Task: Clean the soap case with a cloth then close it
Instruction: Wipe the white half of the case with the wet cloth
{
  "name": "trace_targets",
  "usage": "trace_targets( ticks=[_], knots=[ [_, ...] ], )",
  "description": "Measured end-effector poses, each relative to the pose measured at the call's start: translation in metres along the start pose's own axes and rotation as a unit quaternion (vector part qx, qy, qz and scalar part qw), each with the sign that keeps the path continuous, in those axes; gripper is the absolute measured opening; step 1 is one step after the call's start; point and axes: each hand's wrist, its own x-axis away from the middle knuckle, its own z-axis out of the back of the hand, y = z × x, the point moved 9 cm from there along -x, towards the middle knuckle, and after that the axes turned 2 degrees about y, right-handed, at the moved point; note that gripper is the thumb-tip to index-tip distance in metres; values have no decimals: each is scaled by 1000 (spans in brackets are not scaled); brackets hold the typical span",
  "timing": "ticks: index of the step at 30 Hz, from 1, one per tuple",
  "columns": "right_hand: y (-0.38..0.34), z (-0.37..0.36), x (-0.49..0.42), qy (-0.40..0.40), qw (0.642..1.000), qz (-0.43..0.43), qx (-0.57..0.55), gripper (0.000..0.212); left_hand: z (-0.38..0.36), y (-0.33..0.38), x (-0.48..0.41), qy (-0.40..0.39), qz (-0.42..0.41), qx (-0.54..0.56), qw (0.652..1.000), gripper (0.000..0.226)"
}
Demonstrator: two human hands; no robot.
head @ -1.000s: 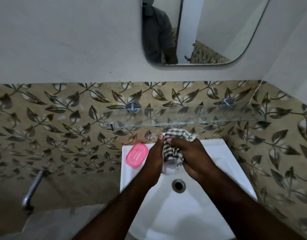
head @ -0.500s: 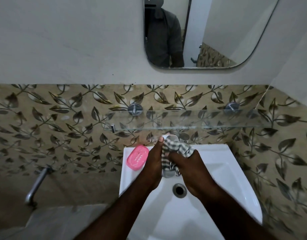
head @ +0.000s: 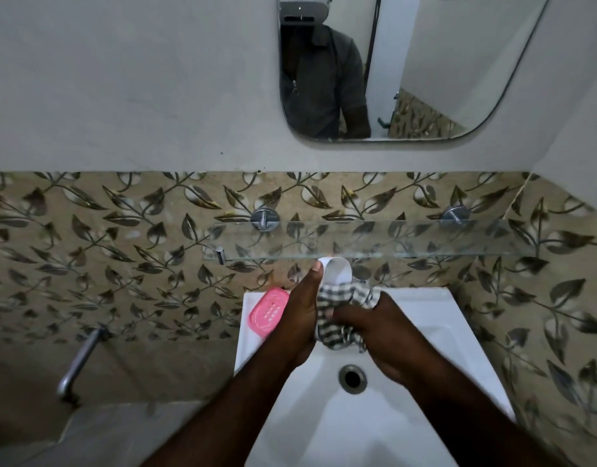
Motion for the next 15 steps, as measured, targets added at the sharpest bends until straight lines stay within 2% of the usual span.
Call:
trace_targets(
  ticks=[3,4,6,8,10,13,15],
  knots=[
    [-15,12,-15,88,987,4,-133,23,-11,-4,2,-18,7,33,999,55],
    [-13,12,-16,97,987,9,-130,24,-11,-3,2,-17,7,44,999,52],
    [-3,9,-9,95,994,15,-46,26,-6,4,1,-13,2,35,999,50],
    [7,1,1,47,999,0,19,29,-1,6,-1,-15,4,20,1000,55],
    [4,6,-3,37,999,-3,0,29,-2,5,1,-2,5,11,1000,57],
    [-16,16,-15,84,989,16,-119,22,-17,6,8,-22,-11,14,1000,51],
    [-24,15,-11,85,991,48,-96,23,-21,9,10,-23,-2,37,999,52]
  ],
)
